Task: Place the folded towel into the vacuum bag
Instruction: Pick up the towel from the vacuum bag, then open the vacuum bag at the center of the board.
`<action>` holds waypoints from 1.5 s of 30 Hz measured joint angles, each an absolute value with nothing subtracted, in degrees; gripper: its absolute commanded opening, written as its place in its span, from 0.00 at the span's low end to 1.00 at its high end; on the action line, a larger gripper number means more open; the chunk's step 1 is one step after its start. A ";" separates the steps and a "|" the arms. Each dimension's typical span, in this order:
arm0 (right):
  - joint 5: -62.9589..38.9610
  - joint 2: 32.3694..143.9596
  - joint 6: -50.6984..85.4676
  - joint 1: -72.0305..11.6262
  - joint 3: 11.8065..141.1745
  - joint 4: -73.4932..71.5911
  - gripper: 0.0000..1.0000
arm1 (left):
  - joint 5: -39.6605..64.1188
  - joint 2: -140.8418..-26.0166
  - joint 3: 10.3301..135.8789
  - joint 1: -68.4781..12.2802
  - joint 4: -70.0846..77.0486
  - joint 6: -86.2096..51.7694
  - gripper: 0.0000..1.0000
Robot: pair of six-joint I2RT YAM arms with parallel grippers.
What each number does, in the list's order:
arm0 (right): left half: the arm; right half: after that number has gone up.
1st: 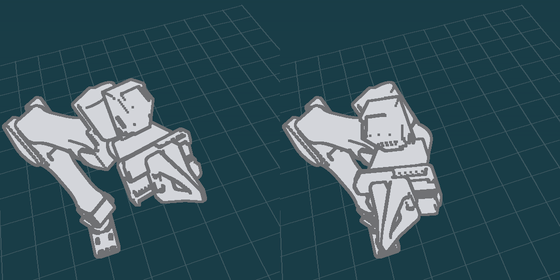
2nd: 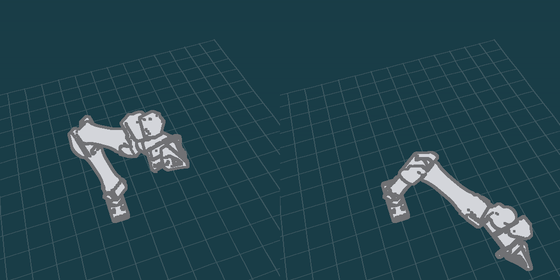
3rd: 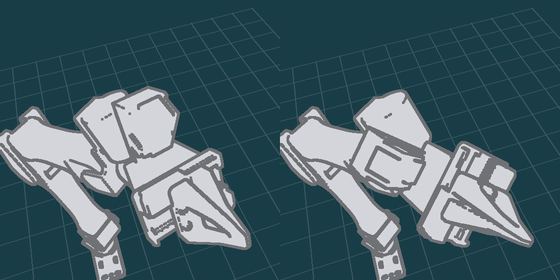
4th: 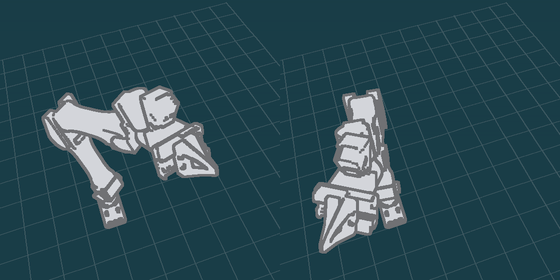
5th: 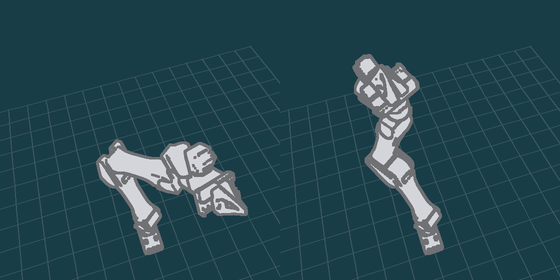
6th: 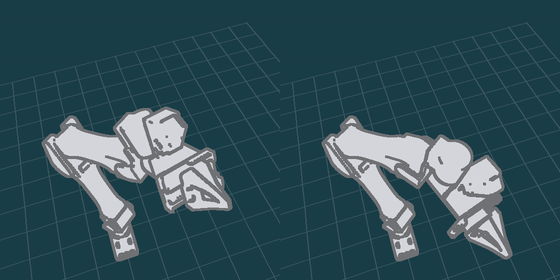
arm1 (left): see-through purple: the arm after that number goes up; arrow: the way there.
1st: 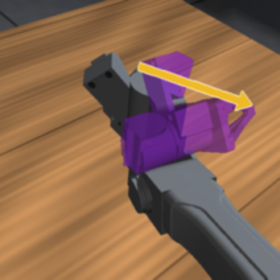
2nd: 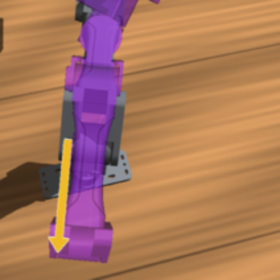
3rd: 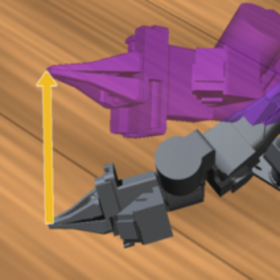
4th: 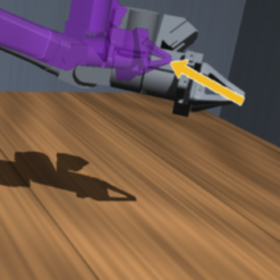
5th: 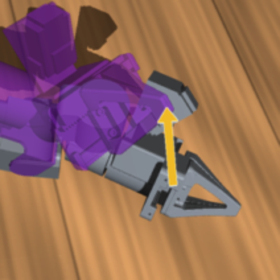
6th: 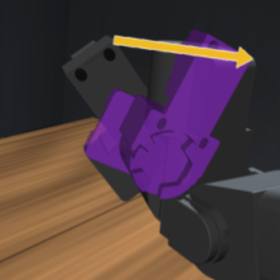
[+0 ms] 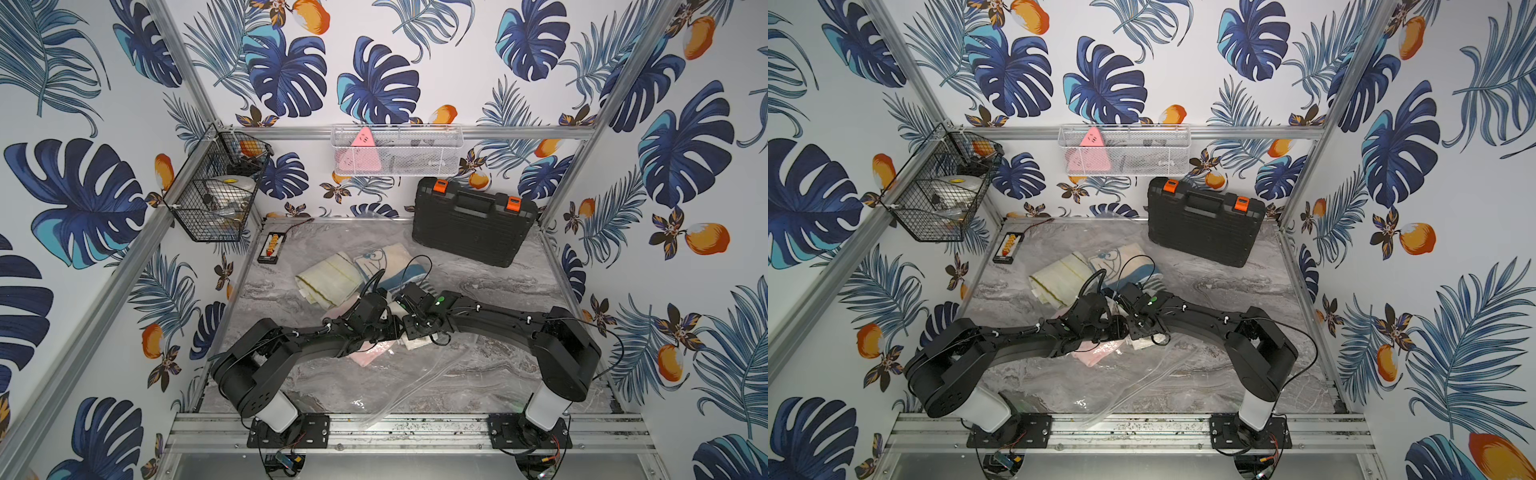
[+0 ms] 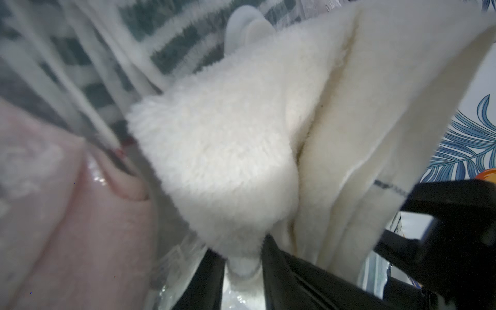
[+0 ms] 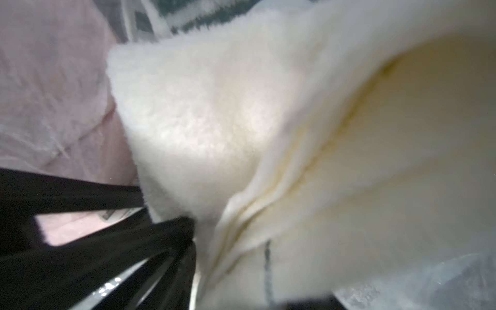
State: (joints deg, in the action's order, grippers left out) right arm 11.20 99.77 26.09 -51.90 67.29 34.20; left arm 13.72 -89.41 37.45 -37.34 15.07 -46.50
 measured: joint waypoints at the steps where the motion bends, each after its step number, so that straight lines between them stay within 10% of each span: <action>1: 10.87 99.77 25.87 -51.94 66.78 33.78 0.69 | 13.50 -88.92 37.45 -37.23 14.94 -46.33 0.30; 12: 13.34 103.68 23.31 -52.51 66.78 32.51 0.77 | 11.73 -77.06 38.41 -32.82 4.56 -41.93 0.32; 20: 11.68 101.49 23.49 -49.34 66.43 33.78 0.16 | 8.36 -74.74 44.21 -34.02 -5.85 -37.12 0.40; 32: -10.39 78.76 24.40 -23.03 60.95 35.97 0.16 | 2.42 -78.11 51.86 -47.92 -15.42 -28.36 0.60; 45: -17.19 68.36 24.67 -13.28 51.66 41.52 0.18 | 1.58 -92.18 62.57 -64.40 -22.46 -20.84 0.70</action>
State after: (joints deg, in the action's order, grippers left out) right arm -17.19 68.36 24.67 -13.28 51.66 41.52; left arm 1.58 -92.18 62.57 -64.40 -22.46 -20.84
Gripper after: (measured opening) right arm 0.225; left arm 0.706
